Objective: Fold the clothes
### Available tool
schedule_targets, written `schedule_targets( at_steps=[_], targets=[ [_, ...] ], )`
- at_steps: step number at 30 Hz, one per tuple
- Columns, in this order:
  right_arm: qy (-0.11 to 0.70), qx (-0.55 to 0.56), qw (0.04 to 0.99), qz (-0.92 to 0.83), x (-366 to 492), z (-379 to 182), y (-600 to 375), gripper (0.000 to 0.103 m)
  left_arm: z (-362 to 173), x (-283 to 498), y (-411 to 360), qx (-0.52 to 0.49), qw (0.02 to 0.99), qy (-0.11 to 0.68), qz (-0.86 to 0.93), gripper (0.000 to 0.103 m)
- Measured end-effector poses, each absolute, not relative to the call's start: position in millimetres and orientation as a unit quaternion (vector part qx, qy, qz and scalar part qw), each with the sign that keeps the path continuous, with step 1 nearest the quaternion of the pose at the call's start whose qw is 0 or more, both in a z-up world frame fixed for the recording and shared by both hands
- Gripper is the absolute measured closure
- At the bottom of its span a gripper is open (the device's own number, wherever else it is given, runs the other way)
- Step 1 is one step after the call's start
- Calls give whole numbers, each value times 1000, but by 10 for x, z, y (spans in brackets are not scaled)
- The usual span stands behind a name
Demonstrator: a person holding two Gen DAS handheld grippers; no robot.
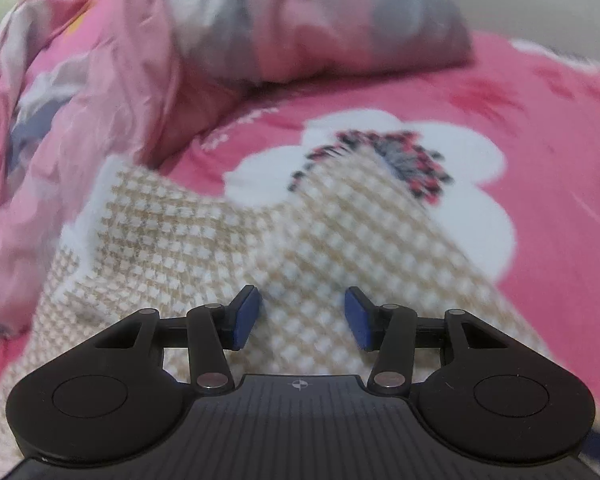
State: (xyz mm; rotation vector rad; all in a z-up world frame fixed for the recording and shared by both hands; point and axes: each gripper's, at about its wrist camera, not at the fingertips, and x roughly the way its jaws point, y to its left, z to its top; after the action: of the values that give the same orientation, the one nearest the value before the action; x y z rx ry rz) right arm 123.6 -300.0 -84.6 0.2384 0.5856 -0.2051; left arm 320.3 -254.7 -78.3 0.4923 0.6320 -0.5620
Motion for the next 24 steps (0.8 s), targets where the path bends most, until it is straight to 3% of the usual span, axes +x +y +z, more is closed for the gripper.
schedule_targets(
  at_steps=[6, 11, 20, 24],
  targets=[
    [281, 115, 947, -100, 1252, -898, -3008, 80, -800, 3358, -2647, 213, 898, 306, -234, 47],
    [275, 138, 947, -92, 1203, -912, -3062, 80, -495, 3296, -2425, 220, 904, 307, -199, 48],
    [286, 136, 945, -85, 1229, -855, -3074, 78, 608, 2587, -855, 157, 932, 303, -126, 45],
    [292, 119, 947, -61, 1163, -713, -3042, 76, 803, 2143, 7, 101, 943, 306, -77, 44]
  ],
)
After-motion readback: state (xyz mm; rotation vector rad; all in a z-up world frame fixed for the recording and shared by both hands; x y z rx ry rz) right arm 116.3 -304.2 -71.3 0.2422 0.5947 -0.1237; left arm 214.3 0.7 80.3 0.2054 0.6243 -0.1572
